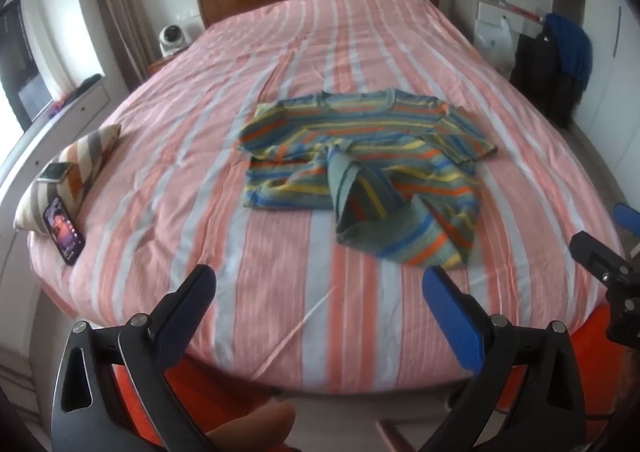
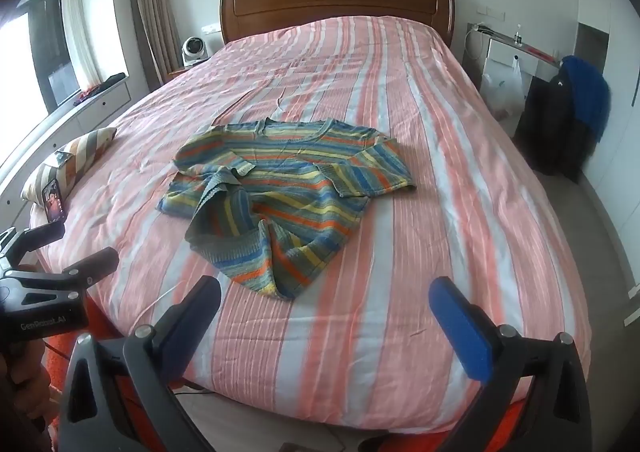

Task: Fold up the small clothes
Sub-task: 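Approach the striped sweater on the bed with both tools open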

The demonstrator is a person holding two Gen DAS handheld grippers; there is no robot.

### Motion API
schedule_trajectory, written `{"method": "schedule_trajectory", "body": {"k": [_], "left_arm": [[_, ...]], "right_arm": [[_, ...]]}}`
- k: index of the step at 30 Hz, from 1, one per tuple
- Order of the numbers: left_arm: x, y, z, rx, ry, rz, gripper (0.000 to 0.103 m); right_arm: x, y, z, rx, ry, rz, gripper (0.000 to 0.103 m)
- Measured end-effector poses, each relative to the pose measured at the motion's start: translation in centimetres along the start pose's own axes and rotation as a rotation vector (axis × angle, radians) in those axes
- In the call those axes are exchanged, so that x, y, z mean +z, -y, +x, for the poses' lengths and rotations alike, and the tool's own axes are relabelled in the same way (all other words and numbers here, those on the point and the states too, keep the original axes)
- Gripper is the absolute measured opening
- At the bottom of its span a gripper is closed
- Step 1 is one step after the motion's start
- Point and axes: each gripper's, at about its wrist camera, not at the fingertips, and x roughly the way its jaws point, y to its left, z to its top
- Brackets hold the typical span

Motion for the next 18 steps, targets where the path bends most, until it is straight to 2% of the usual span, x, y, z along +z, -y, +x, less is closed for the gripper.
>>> {"method": "schedule_trajectory", "body": {"k": [6,18], "left_arm": [[-0.08,-0.09,0.04,0.004,0.003,-0.002,0.103],[-0.21,-0.13,0.09,0.006,-0.004,-0.002,0.103]], "right_arm": [[0.1,-0.44,-0.16,-0.011,0.014,-0.004,0.103],[-0.25,-0.39,0.16,-0.006,-0.018,-0.016,0.103]]}}
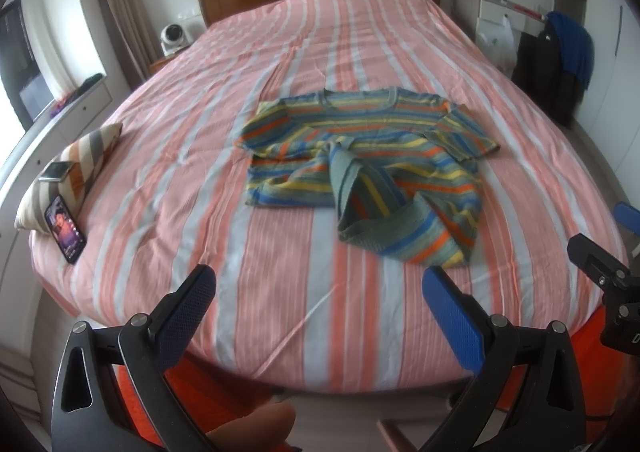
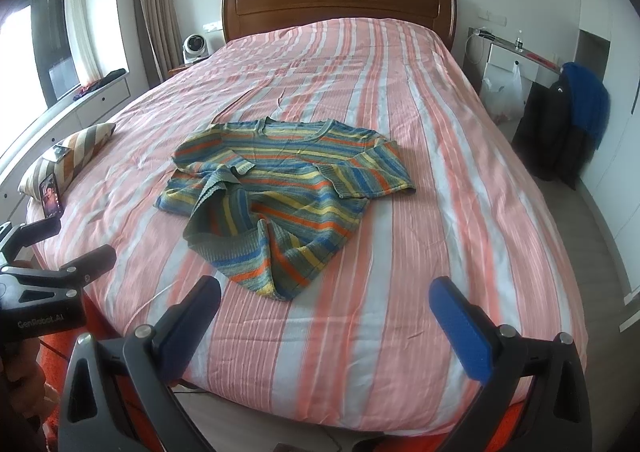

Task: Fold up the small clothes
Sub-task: 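Approach the striped sweater on the bed with both tools open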

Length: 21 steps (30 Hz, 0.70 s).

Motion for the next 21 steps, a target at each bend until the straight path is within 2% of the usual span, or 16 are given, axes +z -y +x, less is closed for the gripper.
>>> {"method": "schedule_trajectory", "body": {"k": [7,18,21], "left_arm": [[-0.06,-0.01,0.09,-0.002,-0.001,0.0,0.103],[-0.31,-0.26,0.17,0.0,-0.009,0.001,0.103],[-0.35,-0.23,0.3,0.005,-0.012,0.003,0.103]], "right_arm": [[-0.07,-0.09,-0.04,-0.001,0.018,-0.003,0.103],[0.13,-0.1,-0.05,-0.035,-0.046,-0.021,0.103],[0.02,-0.09,-0.06,-0.018,-0.007,-0.007,0.103]]}}
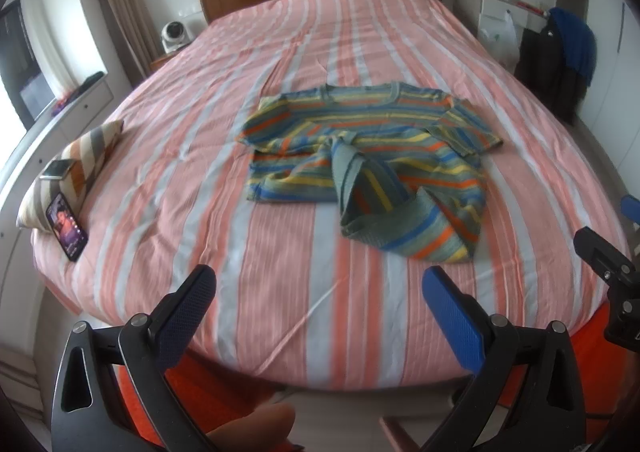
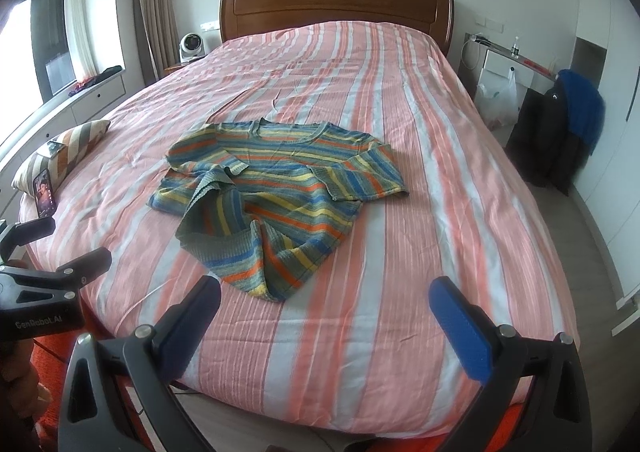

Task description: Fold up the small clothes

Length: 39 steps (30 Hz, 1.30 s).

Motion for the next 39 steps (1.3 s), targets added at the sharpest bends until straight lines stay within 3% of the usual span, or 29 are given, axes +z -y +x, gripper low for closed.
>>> {"method": "schedule_trajectory", "body": {"k": [10,19,34,39], "left_arm": [[-0.2,-0.3,0.1,-0.002,-0.007,-0.011,0.103],[0.0,0.3,0.3,0.002,-0.023,0.004,0.103],[-0.1,0.0,1.3,0.002,-0.046,-0.005,0.103],[-0.2,-2.7,2.4,-0.019,-0.068,-0.088,0.103]], "right_arm": [[-0.2,-0.2,0.1,-0.123,-0.003,-0.064,0.103],[-0.1,0.0,0.2,-0.166,0.001,-0.079,0.103],[-0.2,0.1,0.7,-0.152,-0.009,-0.069,0.103],[-0.2,1.1,0.8,-0.102,-0.011,-0.023,0.103]]}}
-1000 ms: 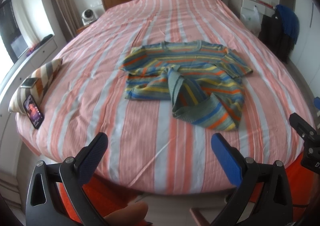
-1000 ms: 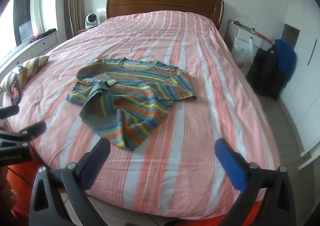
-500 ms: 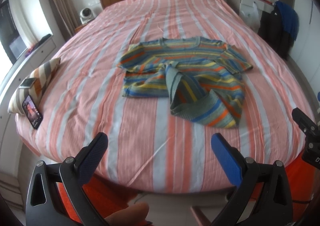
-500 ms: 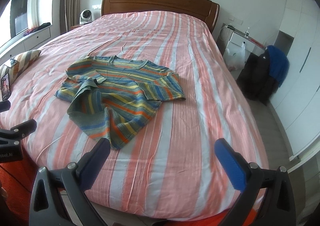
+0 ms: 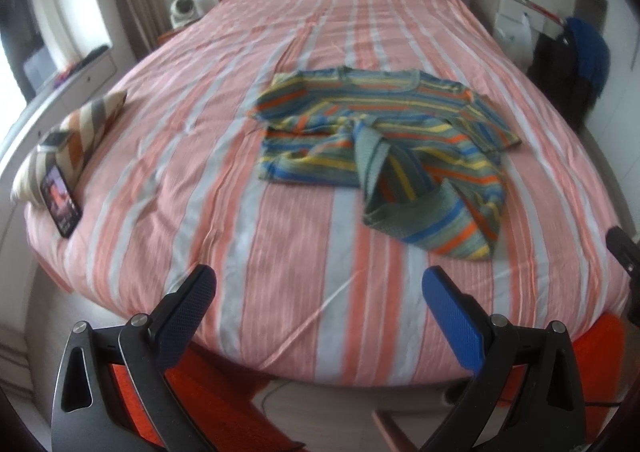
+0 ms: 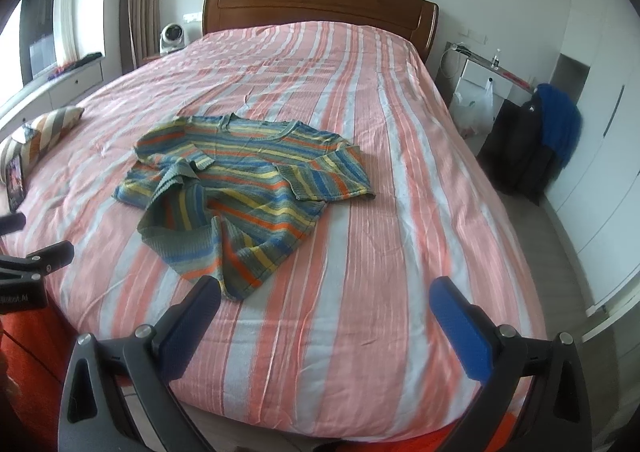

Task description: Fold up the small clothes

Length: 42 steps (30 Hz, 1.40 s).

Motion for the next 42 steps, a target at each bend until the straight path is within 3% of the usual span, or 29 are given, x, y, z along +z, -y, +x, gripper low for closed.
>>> {"method": "schedule_trajectory", "body": {"k": [4,7,11,13,16,17,18,19,20,22,25,28,32,34,35,36,39,42], "left_arm": [[0.5,-1.6,1.2,-0.108,0.003,-0.041,0.103],[1.6,-2.1,3.5,-0.203,-0.041,-0.046,0.102],[2.2,-3.5,4.9,-0.212,-0.071,-0.151,0.102],[1.8,-3.7,4.9,-0.211,-0.071,-0.17,0.102],[0.8,-3.6,5.0,-0.196,-0.087,-0.16,0.102],[0.6,-3.6,5.1,-0.188,-0.092,-0.155,0.102],[0.2,-3.7,5.1,-0.174,-0.098,-0.152,0.102],[0.0,-4.0,5.2,-0.168,-0.102,-0.154,0.102],[-0.2,-4.4,5.1,-0.16,-0.106,-0.158,0.102],[-0.7,-5.5,4.8,-0.146,-0.104,-0.171,0.102],[-1.5,-7.3,4.3,-0.118,-0.087,-0.189,0.102],[-2.1,-7.8,4.3,-0.103,-0.081,-0.178,0.102],[-2.5,-6.2,5.9,-0.111,-0.113,-0.131,0.102],[-2.7,-5.7,6.0,-0.131,-0.125,-0.125,0.102],[-2.7,-5.6,5.9,-0.142,-0.125,-0.122,0.102],[-2.7,-5.6,5.7,-0.149,-0.121,-0.119,0.102],[-3.0,-6.4,5.9,-0.14,-0.124,-0.133,0.102],[-3.2,-7.5,6.2,-0.147,-0.14,-0.19,0.102]], "right_arm": [[-0.1,1.0,0.9,0.099,0.01,0.045,0.103],[-0.4,0.3,3.6,0.189,-0.027,-0.011,0.103],[-2.0,-3.0,8.8,0.375,-0.15,-0.106,0.101],[-2.5,-5.4,10.2,0.442,-0.135,-0.201,0.094],[-2.1,-7.6,12.1,0.428,-0.093,-0.287,0.083],[-1.7,-7.9,13.1,0.431,-0.086,-0.29,0.069],[-1.3,-8.2,14.4,0.437,-0.105,-0.288,0.039],[-1.2,-8.3,15.3,0.43,-0.128,-0.29,0.017],[-1.1,-8.2,15.7,0.419,-0.142,-0.284,0.004],[-1.5,-6.8,13.1,0.504,-0.1,-0.298,0.004],[-4.0,-5.8,7.7,0.544,-0.009,-0.467,0.004],[-7.9,-2.2,4.6,0.458,-0.01,-0.559,0.004],[-9.8,3.7,6.8,0.348,-0.103,-0.436,0.006],[-9.5,6.2,8.0,0.323,-0.145,-0.337,0.023],[-9.1,6.8,7.9,0.313,-0.134,-0.296,0.045],[-8.5,7.6,7.3,0.312,-0.104,-0.256,0.058],[-5.7,7.5,5.5,0.371,-0.031,-0.197,0.062],[-2.4,4.0,5.3,0.549,-0.014,-0.167,0.062]]}}
